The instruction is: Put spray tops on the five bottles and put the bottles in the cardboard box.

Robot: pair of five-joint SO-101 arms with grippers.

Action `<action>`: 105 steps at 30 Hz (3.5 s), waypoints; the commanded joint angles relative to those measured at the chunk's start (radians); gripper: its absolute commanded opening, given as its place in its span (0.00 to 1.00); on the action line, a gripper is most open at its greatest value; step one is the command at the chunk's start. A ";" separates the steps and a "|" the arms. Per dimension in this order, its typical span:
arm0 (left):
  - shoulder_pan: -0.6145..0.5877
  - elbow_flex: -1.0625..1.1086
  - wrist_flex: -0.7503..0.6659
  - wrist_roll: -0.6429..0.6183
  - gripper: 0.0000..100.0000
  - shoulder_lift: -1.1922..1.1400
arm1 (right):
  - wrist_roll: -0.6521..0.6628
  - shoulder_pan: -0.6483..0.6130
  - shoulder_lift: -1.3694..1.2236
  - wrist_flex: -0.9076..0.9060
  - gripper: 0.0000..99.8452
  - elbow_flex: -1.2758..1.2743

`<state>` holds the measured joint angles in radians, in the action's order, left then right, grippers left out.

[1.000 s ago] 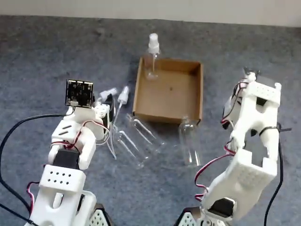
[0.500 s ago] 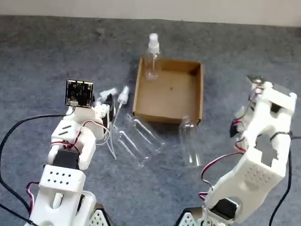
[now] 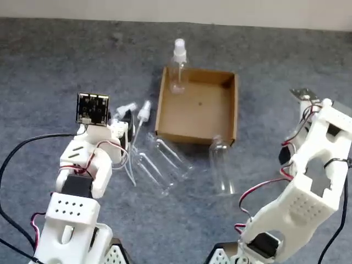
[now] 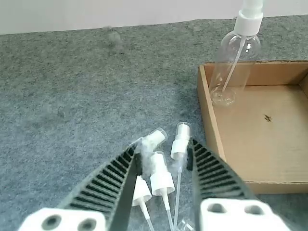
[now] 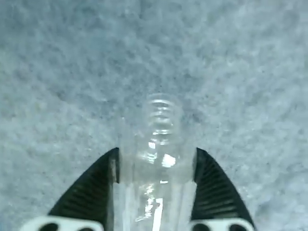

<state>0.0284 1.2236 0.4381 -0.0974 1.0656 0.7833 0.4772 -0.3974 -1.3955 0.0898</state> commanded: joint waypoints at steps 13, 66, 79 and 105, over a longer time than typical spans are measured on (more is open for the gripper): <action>-0.008 -0.054 0.043 0.005 0.11 0.013 | -0.023 0.001 0.008 0.088 0.15 -0.068; -0.170 -2.536 1.270 0.572 0.00 -2.103 | -0.023 0.044 0.150 0.081 0.01 -0.120; -0.231 -2.348 1.307 0.388 0.12 -2.098 | -0.017 0.068 0.148 0.081 0.01 -0.120; -0.265 -2.123 1.321 0.330 0.00 -1.709 | -0.051 0.064 0.232 -0.093 0.01 0.036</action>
<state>-0.2294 -0.9797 1.7423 0.2708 -0.8815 0.7465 0.5386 -0.2762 -1.4415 0.0269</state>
